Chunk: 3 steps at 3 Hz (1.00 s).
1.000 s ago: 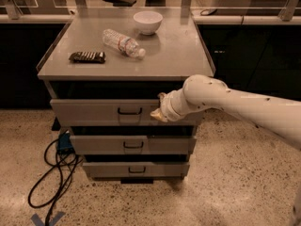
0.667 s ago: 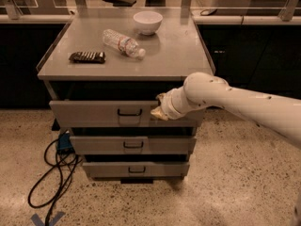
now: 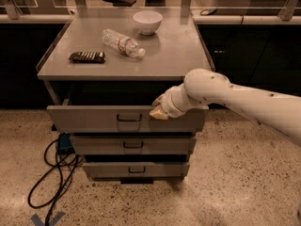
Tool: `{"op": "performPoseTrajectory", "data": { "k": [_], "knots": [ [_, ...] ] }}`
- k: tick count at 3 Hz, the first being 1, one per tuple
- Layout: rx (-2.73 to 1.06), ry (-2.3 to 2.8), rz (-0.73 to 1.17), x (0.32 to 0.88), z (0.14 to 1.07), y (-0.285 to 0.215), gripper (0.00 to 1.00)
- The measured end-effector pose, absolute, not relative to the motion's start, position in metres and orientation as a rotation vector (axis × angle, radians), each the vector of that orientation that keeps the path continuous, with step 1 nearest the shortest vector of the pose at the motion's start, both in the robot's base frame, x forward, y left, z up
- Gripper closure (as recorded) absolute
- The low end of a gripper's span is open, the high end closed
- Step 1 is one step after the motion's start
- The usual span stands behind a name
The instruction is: Open top drawer
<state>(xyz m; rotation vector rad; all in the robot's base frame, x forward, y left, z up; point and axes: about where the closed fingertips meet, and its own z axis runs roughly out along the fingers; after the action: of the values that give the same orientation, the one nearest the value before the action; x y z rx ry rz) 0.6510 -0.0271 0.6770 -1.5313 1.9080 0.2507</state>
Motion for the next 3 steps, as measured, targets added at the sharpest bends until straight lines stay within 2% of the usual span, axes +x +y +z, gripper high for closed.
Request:
{"op": "performPoseTrajectory", "data": {
  "k": [3],
  "knots": [
    [-1.497,1.913,0.215,0.631,0.689,-0.032,1.00]
  ]
}}
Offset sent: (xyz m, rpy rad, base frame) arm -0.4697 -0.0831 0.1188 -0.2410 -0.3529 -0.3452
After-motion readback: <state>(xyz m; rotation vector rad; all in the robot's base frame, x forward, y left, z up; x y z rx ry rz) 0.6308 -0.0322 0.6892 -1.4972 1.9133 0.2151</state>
